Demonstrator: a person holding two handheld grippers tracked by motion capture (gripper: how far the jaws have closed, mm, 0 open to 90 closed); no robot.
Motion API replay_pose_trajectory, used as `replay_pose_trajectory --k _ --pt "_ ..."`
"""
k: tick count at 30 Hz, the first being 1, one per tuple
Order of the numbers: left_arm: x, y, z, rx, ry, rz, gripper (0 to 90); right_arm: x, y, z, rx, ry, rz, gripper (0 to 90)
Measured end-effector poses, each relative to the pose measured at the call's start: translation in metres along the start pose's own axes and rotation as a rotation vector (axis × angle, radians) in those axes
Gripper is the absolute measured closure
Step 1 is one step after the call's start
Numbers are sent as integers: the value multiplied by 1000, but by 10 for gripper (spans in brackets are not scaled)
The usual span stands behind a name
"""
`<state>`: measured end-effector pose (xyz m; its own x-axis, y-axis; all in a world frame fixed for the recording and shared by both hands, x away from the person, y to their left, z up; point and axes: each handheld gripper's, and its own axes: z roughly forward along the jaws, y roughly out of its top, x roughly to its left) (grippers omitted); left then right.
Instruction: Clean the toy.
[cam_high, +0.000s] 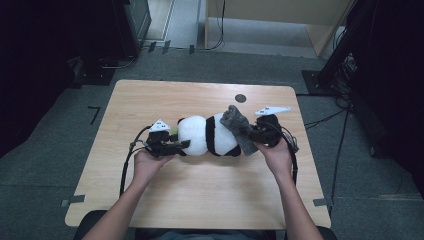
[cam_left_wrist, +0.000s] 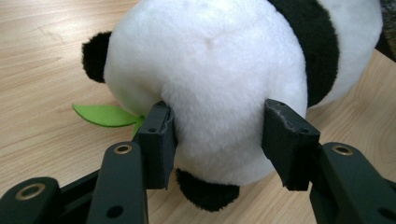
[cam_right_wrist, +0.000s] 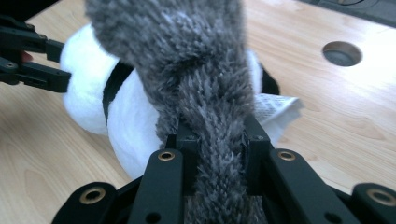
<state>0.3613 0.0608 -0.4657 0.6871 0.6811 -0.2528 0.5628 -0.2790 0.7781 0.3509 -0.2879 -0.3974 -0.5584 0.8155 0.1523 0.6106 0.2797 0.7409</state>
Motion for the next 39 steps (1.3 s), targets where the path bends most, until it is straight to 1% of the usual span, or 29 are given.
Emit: replay_pose_trajectory --k 1,3,4,5,8,10,13,14,15,16,18,20,22,24,25,26,28,29,30,31,32,33,34,36,37,39 --pt "1 0 0 -4 -2 4 469 1 0 5 7 -2 -10 758" --pt "3 -1 1 -12 -6 18 439 1 0 11 11 -27 -29 759" --pt "3 -1 1 -12 -5 27 433 1 1 11 10 -24 -24 759" --pt "3 1 0 -6 -8 30 421 -1 1 11 10 -18 -18 759" --pt "5 10 -4 40 -12 58 400 -4 0 11 9 -13 -8 759" --pt "9 14 -6 47 -18 69 372 -6 1 11 10 -16 -18 758" --pt "14 15 -9 29 -17 75 360 -7 2 11 21 -10 -12 758" --pt "16 17 -10 34 -18 83 360 -8 2 11 23 -7 -18 757" --pt "17 20 -11 48 -26 81 360 -8 2 11 23 -4 -18 756" --pt "19 24 -12 51 -33 84 361 -8 2 11 24 -2 -19 756" --pt "22 32 -14 33 -47 96 361 -9 2 11 22 2 -21 756" --pt "27 39 -11 25 -56 110 357 -11 2 11 22 6 -23 755" --pt "31 44 -8 30 -55 136 351 -11 2 11 26 7 -20 753" --pt "33 45 -7 22 -64 141 353 -11 2 11 25 11 -33 752" --pt "37 49 -4 23 -86 148 358 -12 2 11 29 17 -31 752" --pt "38 51 -1 35 -90 156 364 -12 2 11 33 21 -25 754" --pt "37 53 7 67 -79 223 368 -13 1 12 40 35 -27 754" --pt "37 54 10 79 -92 239 369 -13 1 12 45 39 -29 755" --pt "39 55 13 78 -105 240 368 -13 1 13 50 40 -30 755" --pt "41 54 16 56 -124 245 356 -14 0 14 53 33 -36 755" --pt "43 52 17 42 -129 239 345 -14 0 15 58 26 -42 755" --pt "45 51 20 34 -136 239 310 -14 -1 16 65 23 -47 755" --pt "47 49 23 33 -147 238 273 -15 -1 17 65 24 -54 755" --pt "49 46 27 41 -174 218 247 -16 -2 20 64 30 -56 754" --pt "49 46 28 46 -182 220 226 -16 -2 21 64 32 -55 754" --pt "46 44 28 56 -190 237 209 -18 -2 23 57 36 -58 754"
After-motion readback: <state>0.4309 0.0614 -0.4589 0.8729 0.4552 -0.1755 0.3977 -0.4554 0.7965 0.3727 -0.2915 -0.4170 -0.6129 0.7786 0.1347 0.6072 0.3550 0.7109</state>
